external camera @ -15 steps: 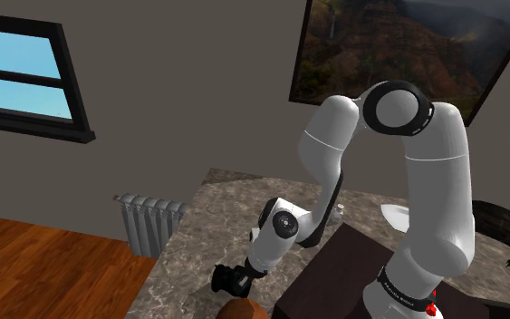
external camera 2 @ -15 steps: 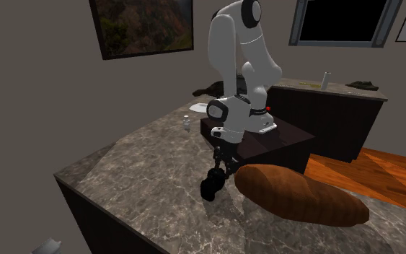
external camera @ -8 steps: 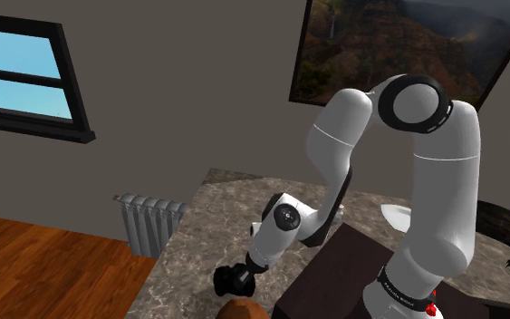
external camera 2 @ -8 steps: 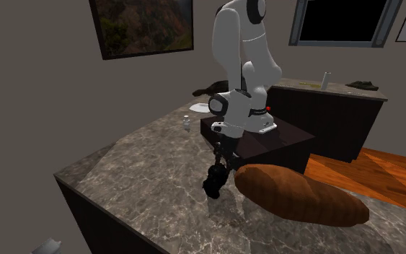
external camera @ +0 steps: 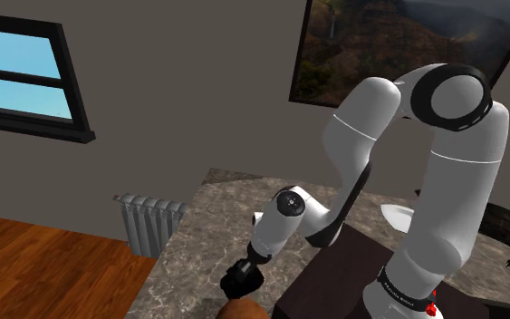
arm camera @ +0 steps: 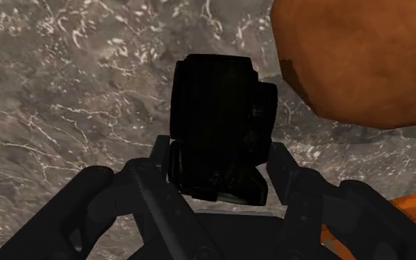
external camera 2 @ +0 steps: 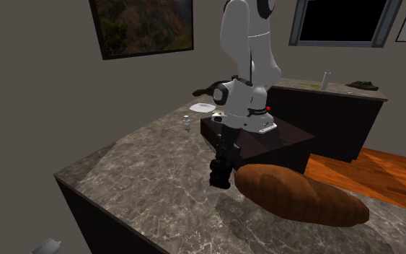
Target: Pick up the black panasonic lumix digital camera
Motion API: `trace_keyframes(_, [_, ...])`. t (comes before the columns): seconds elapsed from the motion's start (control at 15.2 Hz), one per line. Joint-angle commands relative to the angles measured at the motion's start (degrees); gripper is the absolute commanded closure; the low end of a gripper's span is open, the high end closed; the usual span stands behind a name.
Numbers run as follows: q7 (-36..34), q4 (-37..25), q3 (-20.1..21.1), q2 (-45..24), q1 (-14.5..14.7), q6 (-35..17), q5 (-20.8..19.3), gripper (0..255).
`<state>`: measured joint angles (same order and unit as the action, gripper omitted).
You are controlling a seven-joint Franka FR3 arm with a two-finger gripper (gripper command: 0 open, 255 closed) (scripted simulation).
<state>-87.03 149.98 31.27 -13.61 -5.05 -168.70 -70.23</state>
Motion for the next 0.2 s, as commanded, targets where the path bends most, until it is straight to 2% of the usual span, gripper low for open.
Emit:
trace_keyframes(0.0, [5.07, 1.31, 2.23, 2.33, -1.69, -0.15, 6.00, 255])
trace_keyframes(0.13, [5.43, 1.42, 2.49, 2.50, -1.91, -0.15, 6.43, 255])
